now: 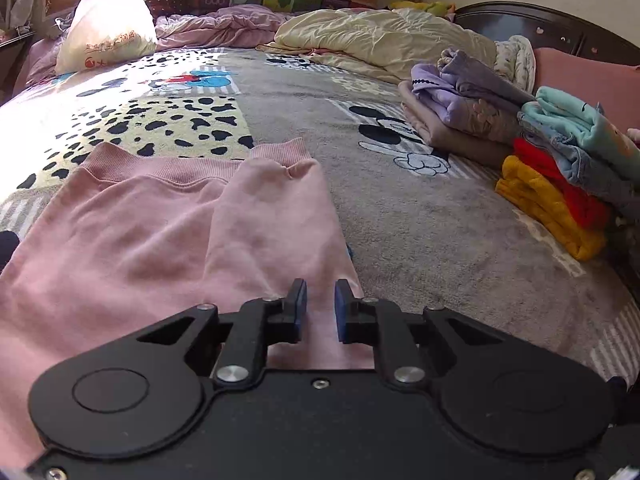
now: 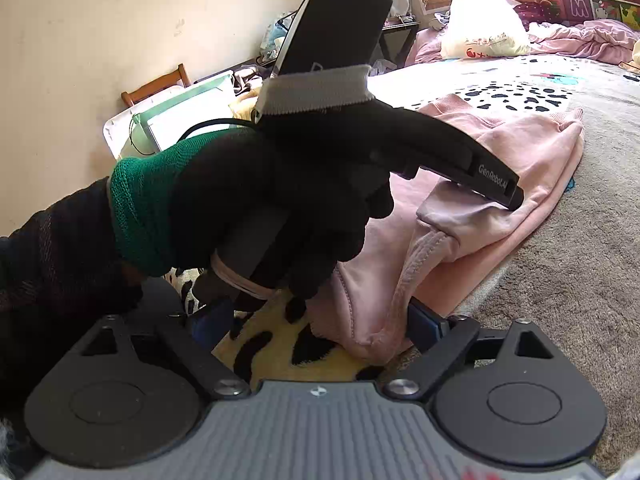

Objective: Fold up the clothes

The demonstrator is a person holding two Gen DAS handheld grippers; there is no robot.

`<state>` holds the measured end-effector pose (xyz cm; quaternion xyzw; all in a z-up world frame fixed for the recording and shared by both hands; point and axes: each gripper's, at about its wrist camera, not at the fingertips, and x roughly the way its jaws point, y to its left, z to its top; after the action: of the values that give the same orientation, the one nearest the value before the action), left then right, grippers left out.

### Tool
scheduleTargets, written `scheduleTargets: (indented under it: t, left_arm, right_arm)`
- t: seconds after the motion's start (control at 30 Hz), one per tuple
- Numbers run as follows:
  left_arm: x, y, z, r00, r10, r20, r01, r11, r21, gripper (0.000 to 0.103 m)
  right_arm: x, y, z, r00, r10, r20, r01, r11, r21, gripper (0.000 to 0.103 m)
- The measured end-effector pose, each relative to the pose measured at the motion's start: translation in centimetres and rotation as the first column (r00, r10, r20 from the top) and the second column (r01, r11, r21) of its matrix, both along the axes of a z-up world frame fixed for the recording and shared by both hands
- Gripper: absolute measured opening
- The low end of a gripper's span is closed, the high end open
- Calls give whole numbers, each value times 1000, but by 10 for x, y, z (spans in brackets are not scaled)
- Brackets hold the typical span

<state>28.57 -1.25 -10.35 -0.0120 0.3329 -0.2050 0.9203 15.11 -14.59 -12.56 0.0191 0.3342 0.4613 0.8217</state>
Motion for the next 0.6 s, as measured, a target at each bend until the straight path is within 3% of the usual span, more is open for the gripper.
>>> scheduleTargets:
  t: [0.2,0.33,0.4,0.43,0.53,0.6]
  left_arm:
    - [-27,15,12,993,-116,36,118,992,-54,12]
    - [-44,24,-5,972,-235,4,235,972,-24,12]
    - [-50,23,-19,971,-239,-3,239,970,53,12]
    - [-54,25,-19,971,-239,10,238,970,51,12]
    - [-68,32,-10,966,-246,77,245,969,23,12]
    - [-78,41,-3,959,-264,101,270,961,-53,12]
  right_arm:
    - [-13,-16,10,1000,21,-18,-21,1000,4,90]
    - [-19,-7,11,1000,26,17,-26,1000,-9,90]
    - [-23,3,8,999,32,42,-28,997,-73,90]
    - [-25,8,6,998,36,56,-29,994,-109,90]
    - [-33,13,2,995,44,86,-29,985,-168,90]
    - [-38,11,4,996,45,81,-31,986,-165,88]
